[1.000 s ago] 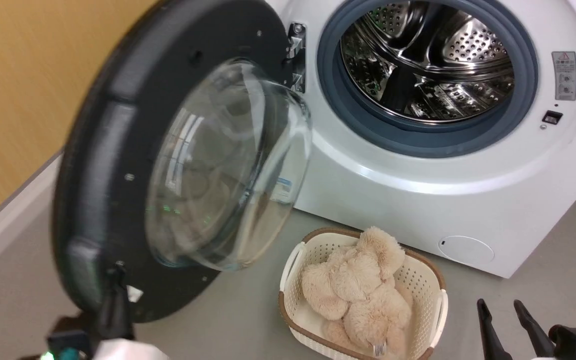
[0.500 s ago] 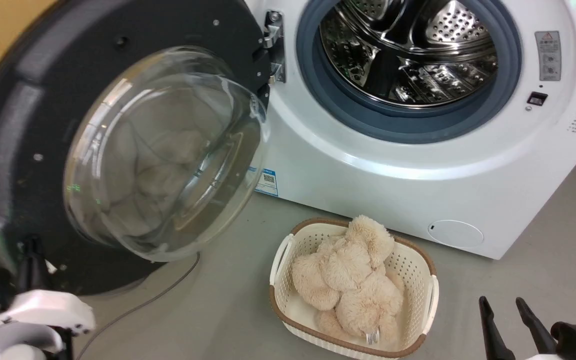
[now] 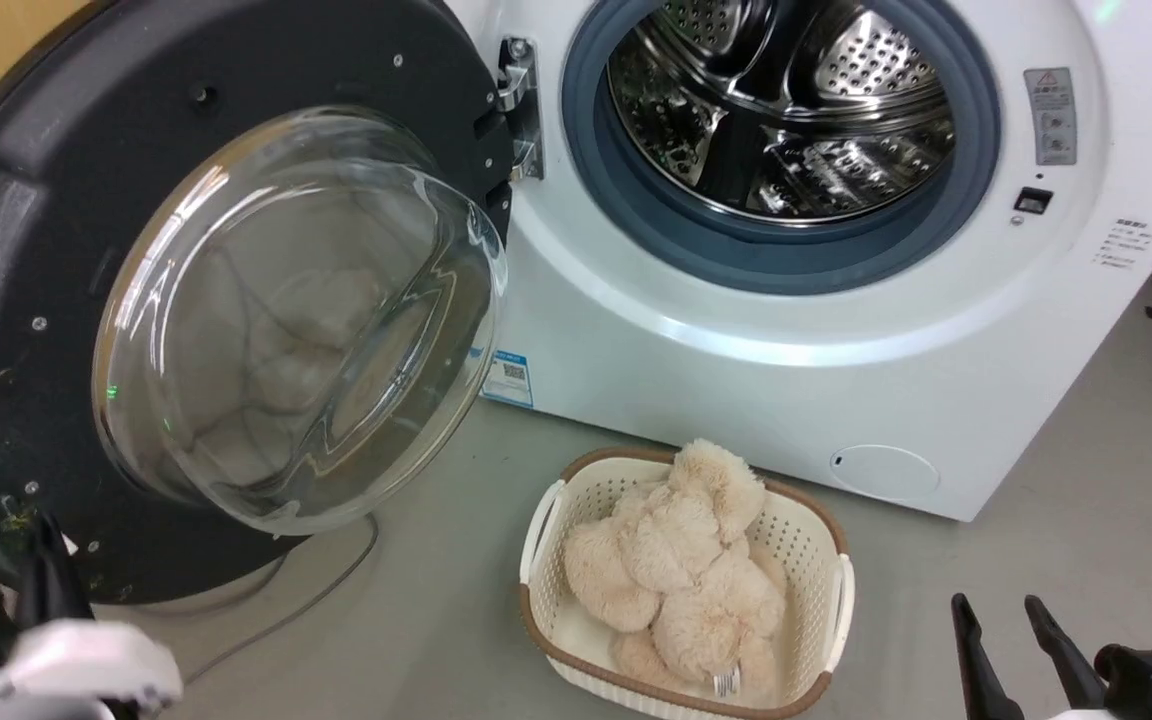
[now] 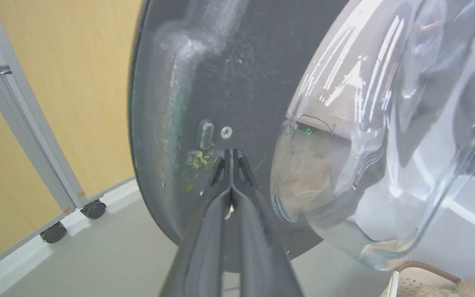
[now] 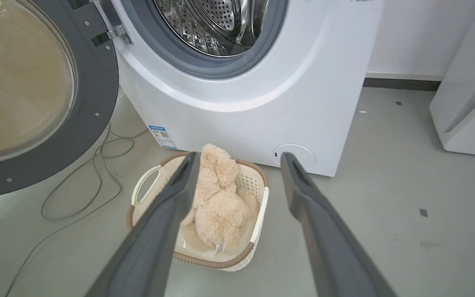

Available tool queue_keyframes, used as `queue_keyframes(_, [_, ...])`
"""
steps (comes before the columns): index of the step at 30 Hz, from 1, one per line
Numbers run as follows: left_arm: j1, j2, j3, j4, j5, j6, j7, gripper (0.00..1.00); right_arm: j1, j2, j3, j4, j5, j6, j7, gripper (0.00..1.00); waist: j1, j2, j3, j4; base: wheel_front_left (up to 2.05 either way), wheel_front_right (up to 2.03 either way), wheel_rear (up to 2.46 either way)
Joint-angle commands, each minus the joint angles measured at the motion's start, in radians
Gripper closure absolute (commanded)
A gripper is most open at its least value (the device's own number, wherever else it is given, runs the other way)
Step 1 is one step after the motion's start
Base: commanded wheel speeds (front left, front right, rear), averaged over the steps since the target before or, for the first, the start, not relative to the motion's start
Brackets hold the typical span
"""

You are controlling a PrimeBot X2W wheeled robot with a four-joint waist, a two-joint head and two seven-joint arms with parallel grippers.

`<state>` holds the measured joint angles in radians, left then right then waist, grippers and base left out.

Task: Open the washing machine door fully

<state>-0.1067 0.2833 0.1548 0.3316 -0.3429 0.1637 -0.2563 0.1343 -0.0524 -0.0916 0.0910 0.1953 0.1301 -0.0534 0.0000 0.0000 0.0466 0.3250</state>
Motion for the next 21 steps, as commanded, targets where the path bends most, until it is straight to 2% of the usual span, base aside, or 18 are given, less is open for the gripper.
queue_keyframes(1, [0.039,-0.021,0.007,-0.024,0.010,-0.004,-0.005,1.00,-0.003,0.002,0.002,0.004,0.006,0.001,-0.008,0.00,0.0000,0.0000,-0.011,-0.006,0.00,0.00,0.00])
queue_keyframes(2, [0.121,-0.064,0.003,-0.082,0.030,-0.003,-0.005,0.98,0.005,0.002,0.006,0.009,0.007,0.001,-0.014,0.00,0.0000,0.0000,-0.031,-0.012,0.00,0.00,0.00])
queue_keyframes(4, [0.167,-0.088,-0.007,-0.112,0.037,-0.004,-0.005,0.58,0.008,0.002,0.009,0.007,0.006,0.001,-0.016,0.00,0.0000,0.0000,-0.037,-0.014,0.00,0.00,0.00])
queue_keyframes(6, [0.204,-0.099,-0.024,-0.136,0.051,-0.004,-0.005,0.03,0.008,0.002,0.013,0.005,0.001,0.001,-0.016,0.00,0.0000,0.0000,-0.044,-0.018,0.00,0.00,0.00])
queue_keyframes(7, [0.219,-0.104,-0.034,-0.151,0.059,-0.002,-0.005,0.00,0.007,0.002,0.014,0.003,-0.002,0.001,-0.016,0.00,0.0000,0.0000,-0.047,-0.020,0.00,0.00,0.00])
queue_keyframes(14, [0.294,-0.139,-0.128,-0.252,0.120,0.007,0.017,0.00,0.007,0.002,0.022,-0.013,-0.017,0.001,-0.021,0.00,0.0000,0.0000,-0.067,-0.044,0.00,0.00,0.00])
queue_keyframes(21, [0.271,-0.152,-0.233,-0.307,0.163,-0.025,0.056,0.00,0.010,0.002,0.030,-0.061,-0.054,0.001,-0.014,0.00,0.0000,0.0000,-0.073,-0.104,0.00,0.00,0.00])
